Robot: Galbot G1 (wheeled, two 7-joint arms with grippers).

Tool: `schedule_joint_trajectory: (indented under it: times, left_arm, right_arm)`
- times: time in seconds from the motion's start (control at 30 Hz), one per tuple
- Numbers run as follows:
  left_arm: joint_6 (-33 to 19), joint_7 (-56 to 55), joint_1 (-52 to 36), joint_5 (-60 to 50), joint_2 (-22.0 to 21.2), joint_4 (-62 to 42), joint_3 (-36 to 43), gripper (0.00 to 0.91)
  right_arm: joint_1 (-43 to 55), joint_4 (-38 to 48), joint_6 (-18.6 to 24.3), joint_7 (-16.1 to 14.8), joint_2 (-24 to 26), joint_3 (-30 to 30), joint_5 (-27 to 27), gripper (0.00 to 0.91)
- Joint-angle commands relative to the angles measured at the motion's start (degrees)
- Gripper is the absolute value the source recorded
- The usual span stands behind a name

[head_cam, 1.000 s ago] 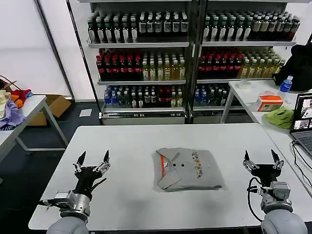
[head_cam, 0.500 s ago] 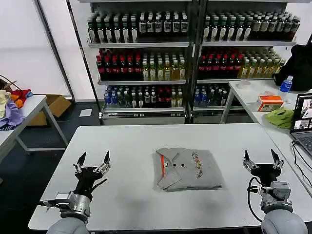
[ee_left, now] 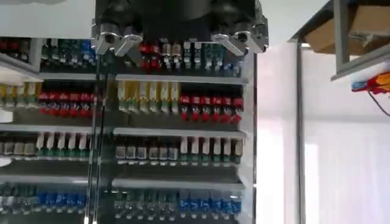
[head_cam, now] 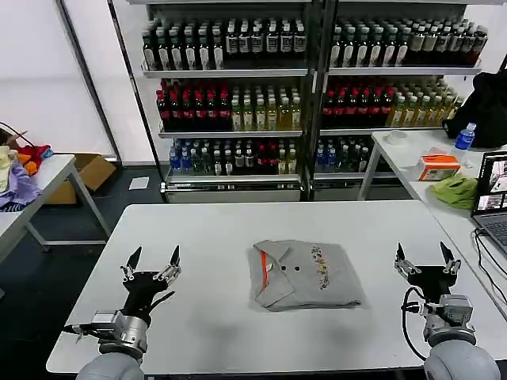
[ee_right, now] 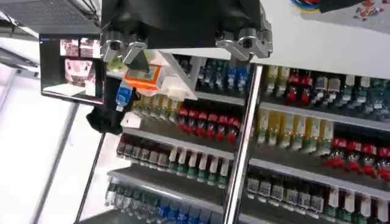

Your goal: Fold and organize the clothes.

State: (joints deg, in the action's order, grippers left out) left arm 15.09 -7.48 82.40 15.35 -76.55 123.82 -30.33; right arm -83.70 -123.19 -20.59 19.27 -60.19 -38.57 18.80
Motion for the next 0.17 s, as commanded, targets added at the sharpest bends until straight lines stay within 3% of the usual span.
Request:
schedule_joint_trajectory:
  times: [0.03,0.17]
  left_arm:
    - [0.18,0.49,0.18,-0.54,0.09,0.07,-0.01,0.907]
    - [0.21,0.60,0.27,-0.67,-0.01,0.20,0.08,0.907]
  right_arm:
    - [-0.20,-0.04,0.05,-0.05,-0.12,-0.04,-0.04,0.907]
    - [-0.22,0.00,0.09,-0.10,-0.03,-0.09,-0.07,0.907]
